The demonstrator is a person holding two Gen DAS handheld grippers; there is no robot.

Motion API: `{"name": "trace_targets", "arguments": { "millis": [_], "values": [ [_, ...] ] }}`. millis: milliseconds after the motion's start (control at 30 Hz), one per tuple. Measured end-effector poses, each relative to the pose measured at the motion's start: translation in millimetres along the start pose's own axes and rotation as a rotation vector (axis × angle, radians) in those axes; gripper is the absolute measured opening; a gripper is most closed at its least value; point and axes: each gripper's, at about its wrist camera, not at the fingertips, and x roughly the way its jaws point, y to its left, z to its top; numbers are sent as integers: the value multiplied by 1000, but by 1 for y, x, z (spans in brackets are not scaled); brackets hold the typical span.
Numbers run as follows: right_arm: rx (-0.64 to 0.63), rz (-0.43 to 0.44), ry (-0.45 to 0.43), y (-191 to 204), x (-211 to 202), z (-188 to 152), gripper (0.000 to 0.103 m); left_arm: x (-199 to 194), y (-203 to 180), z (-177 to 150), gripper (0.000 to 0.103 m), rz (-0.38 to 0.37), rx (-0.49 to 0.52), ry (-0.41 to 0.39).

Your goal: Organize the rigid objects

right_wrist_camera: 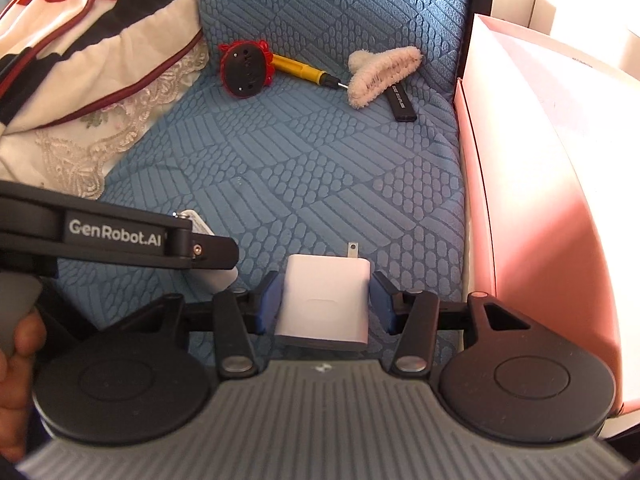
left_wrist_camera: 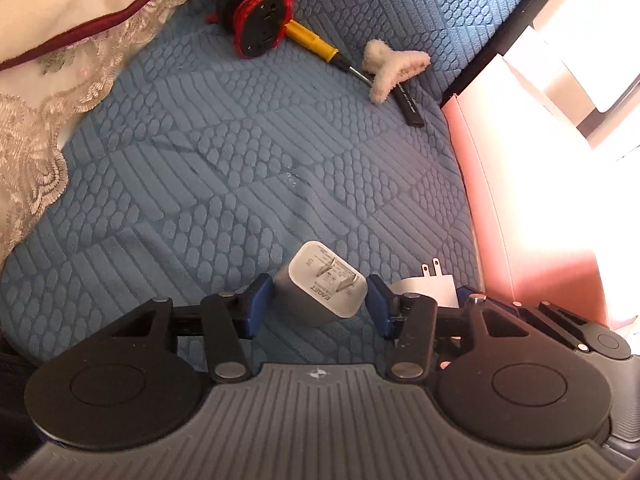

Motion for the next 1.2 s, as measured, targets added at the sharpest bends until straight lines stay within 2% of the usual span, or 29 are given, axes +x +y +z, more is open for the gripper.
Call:
{"name": "trace_targets", "arguments": {
  "millis": [367, 467, 500, 633, 833, 967, 1200],
  "values": [
    [-38, -13, -5, 6, -5, -2, 52, -7, -1, 2, 51, -4, -24, -46],
    [-37, -35, 6, 4, -7, 0, 51, -13, 1, 1, 46, -10, -46, -54],
    [-26, -33, 8, 3, -8, 1, 51, -16, 2, 1, 41, -12, -53, -57],
    [-9, -17, 12, -3, -15, 4, 51, -25, 4, -3, 35, -9, -87, -70],
    [-21, 0, 5, -7, -26, 14, 51, -39, 7, -12, 33, -12, -170, -86],
    [-26, 7, -3, -10, -38, 23, 51, -52, 4, -11, 32, -46, -225, -102],
    [-10, 26, -51, -16, -69, 44, 51, -82, -23, 2, 32, -68, -204, -136]
  ]
}}
